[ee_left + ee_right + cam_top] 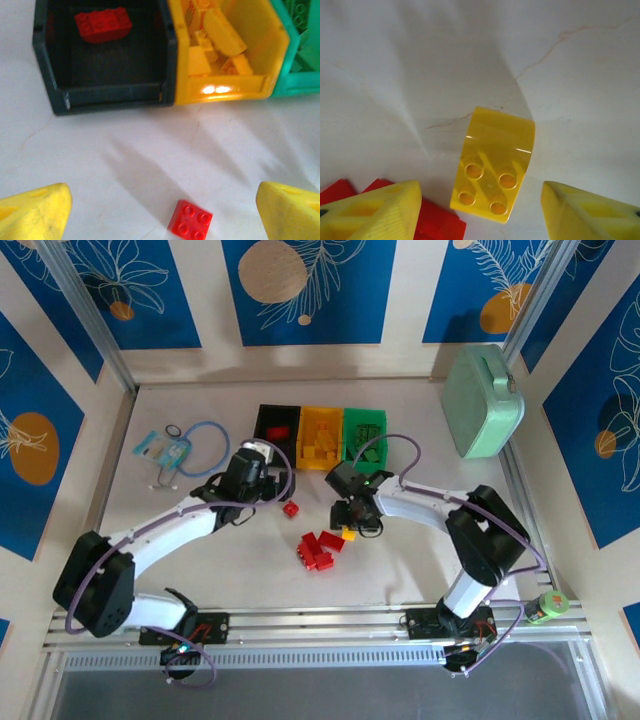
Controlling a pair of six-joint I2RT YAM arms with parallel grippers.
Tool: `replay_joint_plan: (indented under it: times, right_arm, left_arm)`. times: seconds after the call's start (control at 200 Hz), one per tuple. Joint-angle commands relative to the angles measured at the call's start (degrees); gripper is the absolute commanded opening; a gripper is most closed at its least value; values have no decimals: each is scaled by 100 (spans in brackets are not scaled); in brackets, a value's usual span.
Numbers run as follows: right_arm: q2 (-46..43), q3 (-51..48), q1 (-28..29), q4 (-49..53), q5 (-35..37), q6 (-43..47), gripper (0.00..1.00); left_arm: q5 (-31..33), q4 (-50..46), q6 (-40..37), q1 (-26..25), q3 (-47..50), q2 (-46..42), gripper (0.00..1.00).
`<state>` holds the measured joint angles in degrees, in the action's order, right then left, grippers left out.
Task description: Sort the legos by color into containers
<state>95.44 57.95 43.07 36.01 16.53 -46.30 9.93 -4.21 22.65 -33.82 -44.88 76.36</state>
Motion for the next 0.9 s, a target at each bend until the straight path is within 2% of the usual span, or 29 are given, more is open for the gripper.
replay_joint_plan:
  times: [0.0, 0.1, 0.28, 0.38, 0.62, 0.896]
  right_arm:
    - [242, 176, 35, 362, 155, -280, 63]
    - [398, 256, 60, 362, 130, -269, 59]
    - [522, 539, 105, 482, 203, -197, 39]
    - [503, 849, 98, 653, 342, -81, 34]
    - [617, 1917, -91, 1001, 527, 418, 33]
    - [1580, 3844, -566, 1418, 385, 1128, 33]
  left_arm:
    - [226, 85, 151, 97, 293, -322, 94]
    - [272, 45, 176, 137, 508, -495, 94]
    - [349, -8, 237, 166, 831, -824, 94]
    - [418, -120, 255, 182, 971, -1055, 94]
    - [444, -479, 451, 218, 1321, -1844, 94]
    - [91, -993, 745, 221, 1735, -2733, 94]
